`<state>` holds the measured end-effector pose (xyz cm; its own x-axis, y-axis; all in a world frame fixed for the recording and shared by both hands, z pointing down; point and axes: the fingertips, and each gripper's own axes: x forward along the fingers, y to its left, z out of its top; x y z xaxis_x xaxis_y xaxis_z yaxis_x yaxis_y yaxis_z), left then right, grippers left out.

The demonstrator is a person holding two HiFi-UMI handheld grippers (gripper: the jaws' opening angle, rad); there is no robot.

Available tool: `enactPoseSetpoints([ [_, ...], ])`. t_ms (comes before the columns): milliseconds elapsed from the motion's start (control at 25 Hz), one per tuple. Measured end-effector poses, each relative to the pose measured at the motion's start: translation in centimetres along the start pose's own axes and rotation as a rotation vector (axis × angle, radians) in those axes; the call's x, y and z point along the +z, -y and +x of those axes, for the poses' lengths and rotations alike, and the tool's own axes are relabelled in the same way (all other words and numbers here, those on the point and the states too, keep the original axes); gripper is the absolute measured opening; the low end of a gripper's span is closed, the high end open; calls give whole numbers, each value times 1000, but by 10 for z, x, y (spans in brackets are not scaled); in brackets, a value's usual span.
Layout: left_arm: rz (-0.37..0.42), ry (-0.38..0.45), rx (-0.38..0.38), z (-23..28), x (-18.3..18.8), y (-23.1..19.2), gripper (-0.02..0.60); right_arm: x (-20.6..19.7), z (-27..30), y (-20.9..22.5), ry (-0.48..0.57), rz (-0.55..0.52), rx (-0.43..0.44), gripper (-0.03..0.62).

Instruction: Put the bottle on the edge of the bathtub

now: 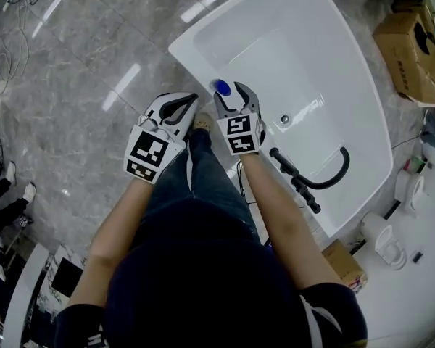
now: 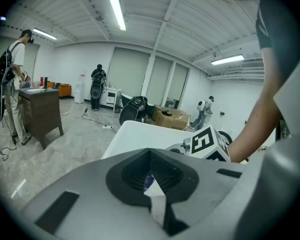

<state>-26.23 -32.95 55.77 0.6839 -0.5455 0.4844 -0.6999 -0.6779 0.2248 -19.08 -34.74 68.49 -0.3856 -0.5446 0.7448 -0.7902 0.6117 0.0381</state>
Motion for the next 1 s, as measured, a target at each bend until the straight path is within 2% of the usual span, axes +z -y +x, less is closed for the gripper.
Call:
enactPoseSetpoints([
  [120,0,25,9,-9,11,4,21,27,-33,1,100,47,-33,229],
  [240,21,84,22,-15,39,3,21,68,-76,12,244,103,-87,213],
  [320,39,127,32,-20,62,8,21,93,-110,20,336,134,-120,94],
  [440,67,195,38,-32,101,27,21,123,-168,30,439,182,-145,47],
  [600,167,340,51,-47,170,36,21,173,-227,55,598,183,-214,28],
  [800,242,501,98,-83,251,50,21,218,-303,83,740,192,-310,26],
  [1000,286,590,169,-115,308,54,21,260,-359,96,833,125,-393,26],
])
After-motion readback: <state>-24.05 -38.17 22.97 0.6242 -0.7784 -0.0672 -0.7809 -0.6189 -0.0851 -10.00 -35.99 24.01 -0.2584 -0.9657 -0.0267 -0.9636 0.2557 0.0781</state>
